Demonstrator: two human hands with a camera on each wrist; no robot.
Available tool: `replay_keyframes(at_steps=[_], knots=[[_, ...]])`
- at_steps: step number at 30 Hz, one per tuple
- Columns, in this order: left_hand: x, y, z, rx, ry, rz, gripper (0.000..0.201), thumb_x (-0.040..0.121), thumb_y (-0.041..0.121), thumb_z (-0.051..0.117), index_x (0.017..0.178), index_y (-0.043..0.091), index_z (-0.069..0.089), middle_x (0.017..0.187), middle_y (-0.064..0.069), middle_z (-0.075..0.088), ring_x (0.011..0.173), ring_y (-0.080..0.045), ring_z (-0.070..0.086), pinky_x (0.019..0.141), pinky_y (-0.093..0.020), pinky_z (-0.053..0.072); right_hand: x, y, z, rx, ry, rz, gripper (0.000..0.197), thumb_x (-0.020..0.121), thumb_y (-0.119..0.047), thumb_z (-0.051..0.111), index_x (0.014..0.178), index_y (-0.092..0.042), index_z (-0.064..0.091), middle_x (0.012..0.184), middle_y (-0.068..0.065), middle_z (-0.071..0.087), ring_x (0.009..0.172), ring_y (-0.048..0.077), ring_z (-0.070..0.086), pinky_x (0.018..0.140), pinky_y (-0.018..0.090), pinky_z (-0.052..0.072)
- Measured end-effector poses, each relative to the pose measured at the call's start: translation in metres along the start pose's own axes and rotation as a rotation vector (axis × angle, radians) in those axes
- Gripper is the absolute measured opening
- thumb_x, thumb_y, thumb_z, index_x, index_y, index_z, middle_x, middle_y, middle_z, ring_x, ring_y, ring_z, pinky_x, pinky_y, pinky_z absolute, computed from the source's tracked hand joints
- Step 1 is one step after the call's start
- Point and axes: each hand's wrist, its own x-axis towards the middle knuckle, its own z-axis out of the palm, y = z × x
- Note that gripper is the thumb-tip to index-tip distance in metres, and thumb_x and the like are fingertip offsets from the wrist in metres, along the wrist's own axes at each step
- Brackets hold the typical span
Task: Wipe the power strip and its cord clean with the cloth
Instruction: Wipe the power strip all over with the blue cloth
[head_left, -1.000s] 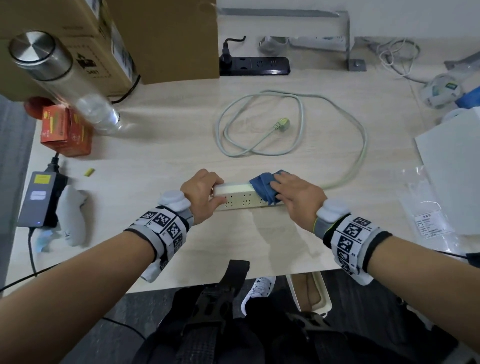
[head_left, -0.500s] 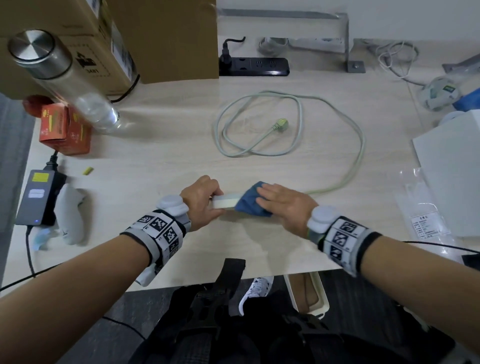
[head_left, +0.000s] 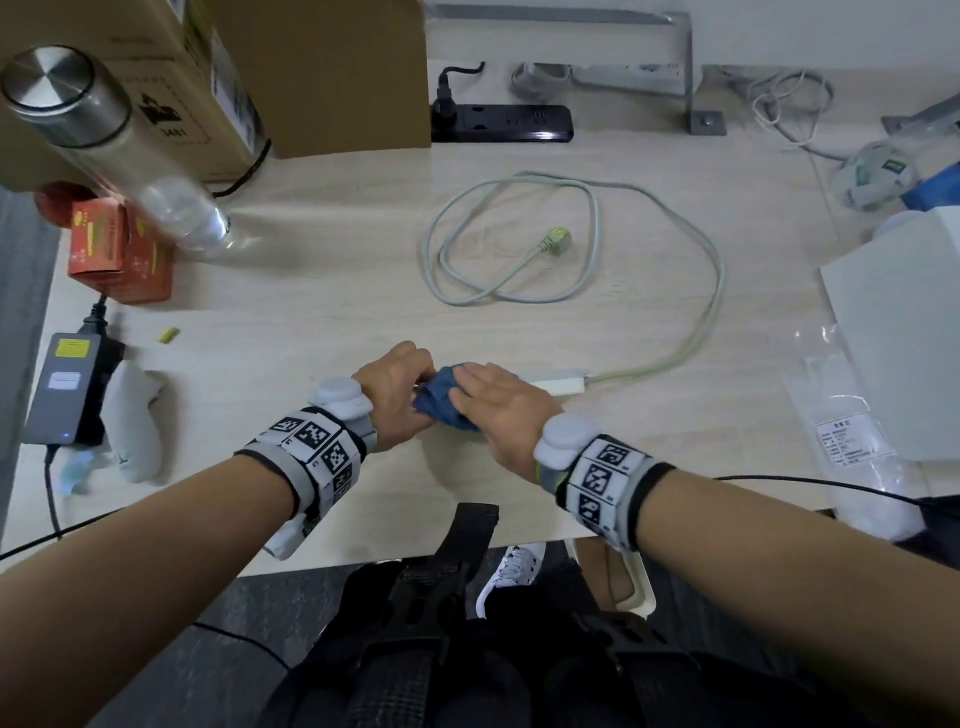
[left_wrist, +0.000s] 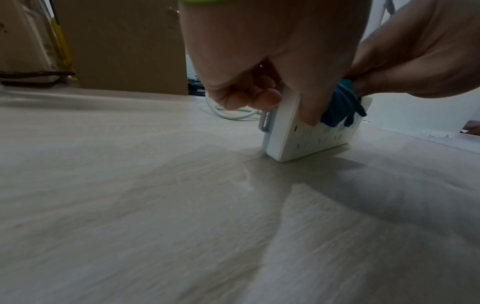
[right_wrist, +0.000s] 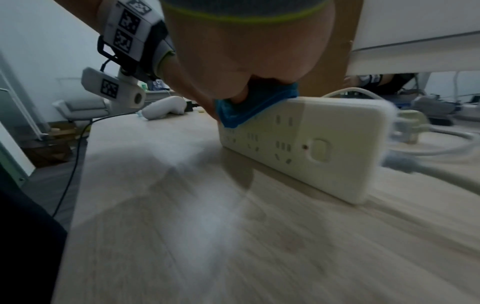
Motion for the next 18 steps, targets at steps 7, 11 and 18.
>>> replay_keyframes(at_steps=[7, 11, 18], knots=[[0.000, 0.003, -0.003, 0.047, -0.033, -0.027, 0.025, 0.075, 0.033, 0.073, 0.083, 0.025, 0.050, 0.086, 0.008, 0.045, 0.067, -0.021, 0.052, 0.060, -0.034, 0.044, -0.037, 0.041, -0.017, 0.035, 0.054, -0.086, 0.039, 0.066, 0.013, 0.066, 0.103, 0.004, 0.071, 0.113, 0.025, 0.066, 0.102, 0.042, 0.064, 0.099, 0.040, 0.045], [-0.002, 0.004, -0.004, 0.077, -0.044, -0.032, 0.026, 0.075, 0.029, 0.073, 0.087, 0.025, 0.050, 0.088, 0.009, 0.045, 0.070, -0.020, 0.052, 0.066, -0.038, 0.047, -0.085, 0.084, -0.043, 0.000, 0.047, 0.005, 0.044, 0.066, 0.019, 0.065, 0.107, 0.003, 0.069, 0.118, 0.025, 0.064, 0.106, 0.042, 0.062, 0.099, 0.030, 0.044], [0.000, 0.008, -0.006, 0.064, -0.044, -0.031, 0.026, 0.073, 0.026, 0.075, 0.088, 0.022, 0.053, 0.089, 0.007, 0.046, 0.072, -0.020, 0.053, 0.067, -0.037, 0.048, -0.060, 0.052, -0.041, -0.039, 0.102, 0.035, 0.050, 0.047, 0.024, 0.075, 0.093, 0.008, 0.072, 0.102, 0.027, 0.069, 0.091, 0.043, 0.068, 0.080, 0.039, 0.054]])
